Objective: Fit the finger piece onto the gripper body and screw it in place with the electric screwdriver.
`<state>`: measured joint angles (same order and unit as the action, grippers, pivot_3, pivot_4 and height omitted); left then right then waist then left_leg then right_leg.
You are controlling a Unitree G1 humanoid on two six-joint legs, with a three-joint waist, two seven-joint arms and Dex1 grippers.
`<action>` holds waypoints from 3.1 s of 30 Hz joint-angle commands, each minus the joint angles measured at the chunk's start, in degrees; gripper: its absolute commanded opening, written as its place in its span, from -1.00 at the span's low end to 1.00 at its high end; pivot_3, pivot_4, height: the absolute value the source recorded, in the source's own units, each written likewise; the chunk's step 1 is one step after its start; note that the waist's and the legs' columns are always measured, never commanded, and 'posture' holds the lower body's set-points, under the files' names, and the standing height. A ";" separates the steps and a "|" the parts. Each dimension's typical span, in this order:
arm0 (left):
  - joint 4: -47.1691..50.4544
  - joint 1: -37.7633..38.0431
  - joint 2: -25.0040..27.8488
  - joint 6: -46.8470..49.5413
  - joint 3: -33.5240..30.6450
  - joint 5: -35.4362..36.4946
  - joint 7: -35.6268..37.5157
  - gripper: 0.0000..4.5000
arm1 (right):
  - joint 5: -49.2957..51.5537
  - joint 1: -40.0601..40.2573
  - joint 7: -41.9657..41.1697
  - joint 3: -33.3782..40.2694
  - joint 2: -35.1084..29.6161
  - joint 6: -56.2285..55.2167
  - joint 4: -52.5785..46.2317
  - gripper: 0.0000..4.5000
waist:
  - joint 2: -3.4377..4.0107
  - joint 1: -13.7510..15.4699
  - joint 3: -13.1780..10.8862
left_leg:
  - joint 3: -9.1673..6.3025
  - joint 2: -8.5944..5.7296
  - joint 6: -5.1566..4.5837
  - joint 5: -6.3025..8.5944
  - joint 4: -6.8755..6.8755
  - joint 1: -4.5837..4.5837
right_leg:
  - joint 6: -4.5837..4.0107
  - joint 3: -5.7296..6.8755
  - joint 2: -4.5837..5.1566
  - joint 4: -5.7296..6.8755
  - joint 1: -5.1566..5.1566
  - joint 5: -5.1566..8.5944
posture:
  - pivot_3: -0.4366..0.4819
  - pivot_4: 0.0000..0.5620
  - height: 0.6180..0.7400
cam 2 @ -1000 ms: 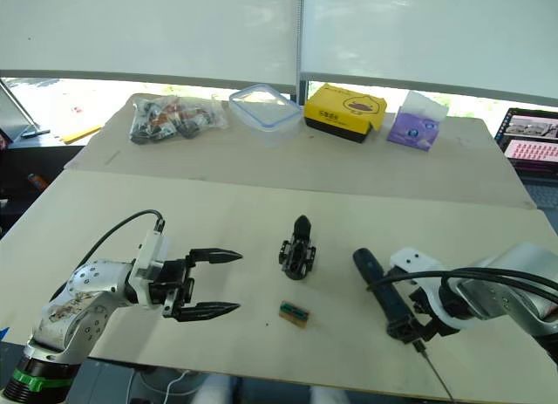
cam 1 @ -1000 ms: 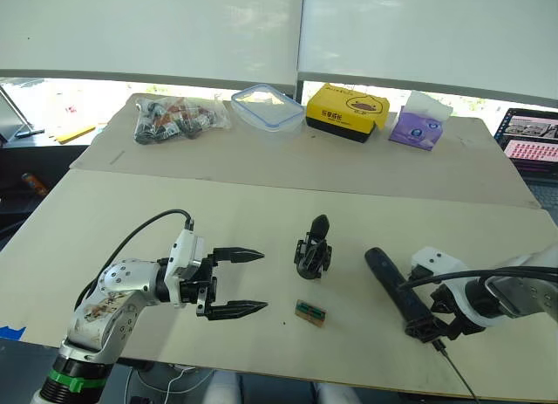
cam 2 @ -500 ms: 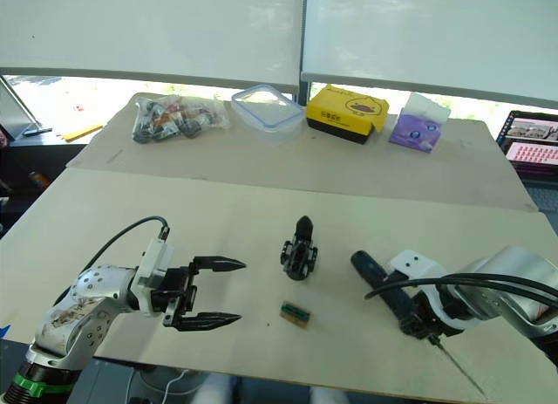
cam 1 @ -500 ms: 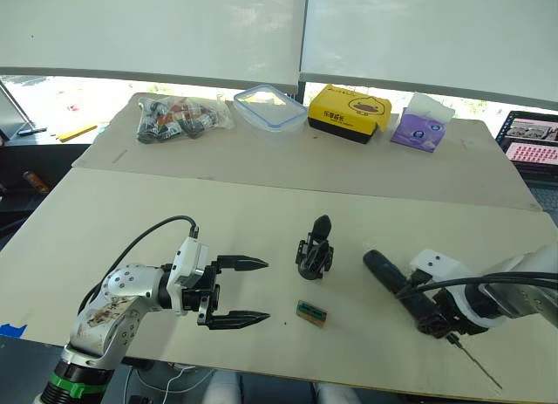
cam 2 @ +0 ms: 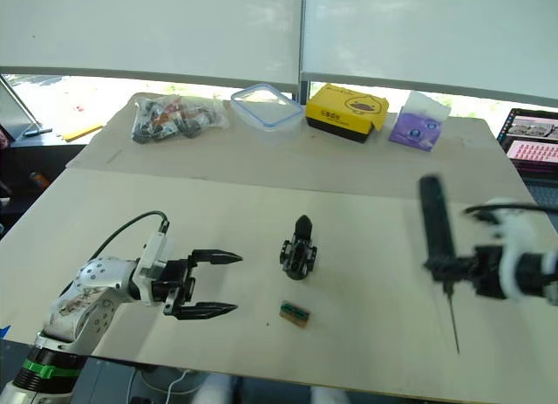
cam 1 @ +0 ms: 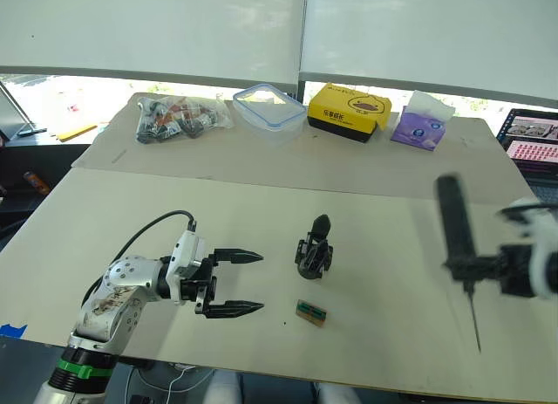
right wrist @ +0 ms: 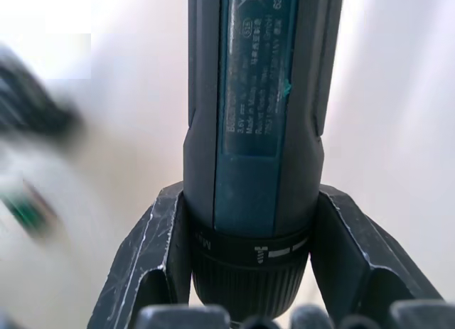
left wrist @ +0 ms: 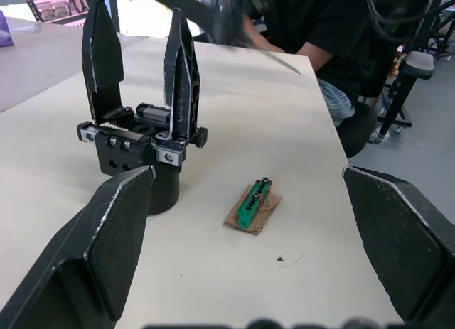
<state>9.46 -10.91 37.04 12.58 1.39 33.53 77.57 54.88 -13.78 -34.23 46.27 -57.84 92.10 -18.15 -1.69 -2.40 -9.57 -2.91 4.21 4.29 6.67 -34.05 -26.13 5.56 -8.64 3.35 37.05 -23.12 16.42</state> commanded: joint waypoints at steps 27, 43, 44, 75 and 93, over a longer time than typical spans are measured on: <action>-13.36 1.74 -3.10 -17.38 6.10 -14.76 2.75 1.00 | -19.73 21.01 -25.67 -33.12 33.73 -81.47 -26.28 -0.15 | 0.15 -0.37 0.06 | -0.04 0.01 0.08 -0.11 0.02 0.28 | -0.43 0.06 0.00 0.05 0.27 0.19 | -0.05 -0.47 1.00; -10.95 -5.37 -12.28 -10.80 16.84 -20.76 -5.27 1.00 | -20.45 20.93 -25.30 -40.40 30.93 -85.34 -21.52 -0.15 | 0.14 -0.13 0.06 | -0.07 0.00 0.08 -0.11 0.06 0.65 | -0.40 0.06 -0.01 0.01 0.73 0.22 | -0.05 -0.47 1.00; -10.60 -5.71 -12.37 -10.07 17.18 -20.72 -5.43 1.00 | -20.47 20.99 -25.26 -40.41 30.88 -85.49 -21.41 -0.15 | 0.14 -0.11 0.06 | -0.07 0.00 0.09 -0.11 0.06 0.65 | -0.39 0.06 -0.01 0.01 0.73 0.22 | -0.05 -0.47 1.00; -5.22 -3.83 -8.76 -3.27 19.54 -21.71 -8.60 1.00 | -21.99 20.12 -24.69 -43.48 29.64 -88.54 -17.72 -0.15 | 0.14 -0.14 0.06 | -0.08 0.00 0.09 -0.11 0.06 0.67 | -0.40 0.06 -0.01 0.00 0.74 0.24 | -0.05 -0.47 1.00; -6.84 -2.55 -9.28 -5.13 20.13 -22.05 -9.57 1.00 | -22.11 18.82 -24.50 -44.28 28.93 -88.76 -16.45 -0.15 | 0.14 -0.12 0.06 | -0.07 0.00 0.09 -0.11 0.06 0.68 | -0.40 0.05 -0.01 0.00 0.75 0.24 | -0.05 -0.47 1.00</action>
<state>2.99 -14.19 27.84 7.62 21.14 11.47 68.13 31.71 5.65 -58.68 1.39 -28.62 5.52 -32.98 -1.55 -2.52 -9.50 -2.99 4.21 4.38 6.56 -33.99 -25.45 5.15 -8.59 3.34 37.05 -22.37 16.66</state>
